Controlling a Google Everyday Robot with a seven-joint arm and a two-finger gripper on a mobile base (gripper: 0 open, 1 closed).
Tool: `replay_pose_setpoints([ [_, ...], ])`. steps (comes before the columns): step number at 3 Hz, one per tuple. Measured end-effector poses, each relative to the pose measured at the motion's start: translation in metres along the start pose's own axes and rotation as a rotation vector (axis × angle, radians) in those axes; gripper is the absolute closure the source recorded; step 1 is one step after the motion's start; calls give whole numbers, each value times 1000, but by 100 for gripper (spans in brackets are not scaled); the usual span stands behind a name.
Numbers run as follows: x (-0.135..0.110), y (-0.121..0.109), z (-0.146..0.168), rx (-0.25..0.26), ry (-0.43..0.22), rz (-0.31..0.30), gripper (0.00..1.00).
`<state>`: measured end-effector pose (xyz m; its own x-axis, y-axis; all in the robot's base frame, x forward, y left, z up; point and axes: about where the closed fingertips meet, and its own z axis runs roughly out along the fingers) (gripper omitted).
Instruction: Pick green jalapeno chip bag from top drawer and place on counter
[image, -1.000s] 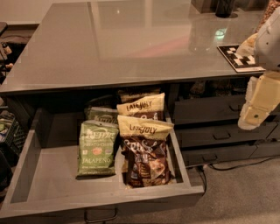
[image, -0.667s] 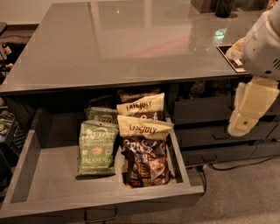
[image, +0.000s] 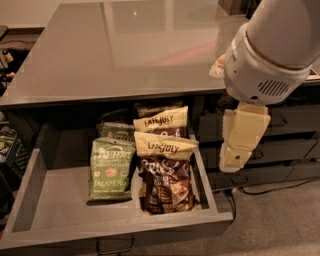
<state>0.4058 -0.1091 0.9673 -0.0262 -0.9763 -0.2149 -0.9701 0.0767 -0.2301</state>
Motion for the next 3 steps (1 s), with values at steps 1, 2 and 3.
replay_pose_setpoints([
  [1,0,0,0,0,0,0,0],
  [2,-26,0,23,-2,-33,-26,0],
  [3,-66,-5,60,-11,-44,-66,0],
])
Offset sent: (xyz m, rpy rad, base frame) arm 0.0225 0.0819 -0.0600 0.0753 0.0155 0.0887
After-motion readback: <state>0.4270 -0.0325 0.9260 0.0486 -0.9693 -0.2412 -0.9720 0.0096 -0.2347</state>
